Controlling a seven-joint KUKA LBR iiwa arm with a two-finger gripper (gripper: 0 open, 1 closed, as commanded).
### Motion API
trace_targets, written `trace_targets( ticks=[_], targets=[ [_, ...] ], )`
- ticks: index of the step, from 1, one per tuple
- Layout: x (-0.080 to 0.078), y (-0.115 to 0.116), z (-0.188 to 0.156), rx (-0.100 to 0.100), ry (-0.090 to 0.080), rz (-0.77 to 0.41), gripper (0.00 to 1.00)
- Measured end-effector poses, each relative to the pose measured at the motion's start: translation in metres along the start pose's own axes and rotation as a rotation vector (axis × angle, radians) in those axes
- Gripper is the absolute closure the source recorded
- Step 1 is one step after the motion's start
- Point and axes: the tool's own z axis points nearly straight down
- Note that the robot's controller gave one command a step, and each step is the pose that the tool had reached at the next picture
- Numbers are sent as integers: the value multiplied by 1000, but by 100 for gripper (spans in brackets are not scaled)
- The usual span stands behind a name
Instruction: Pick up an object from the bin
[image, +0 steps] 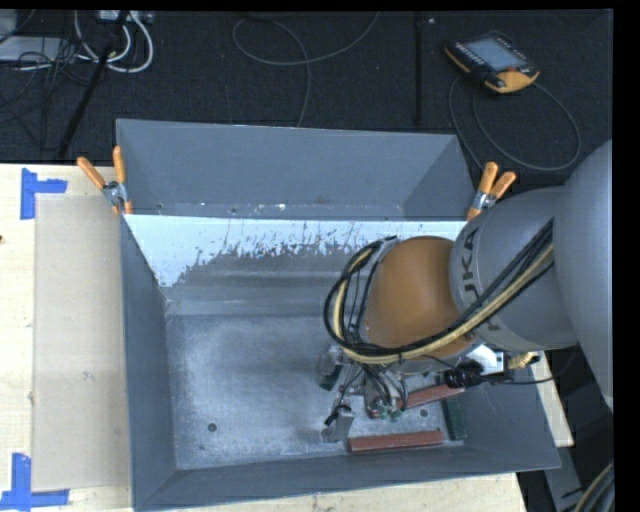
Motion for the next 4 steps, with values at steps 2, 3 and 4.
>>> trace_targets(
  ticks=[2,3,4],
  targets=[
    [-100,-61,27,0,-2,77,0],
    [-100,-61,27,0,-2,77,0],
    [-77,-24,27,1,-1,46,0]
  ],
)
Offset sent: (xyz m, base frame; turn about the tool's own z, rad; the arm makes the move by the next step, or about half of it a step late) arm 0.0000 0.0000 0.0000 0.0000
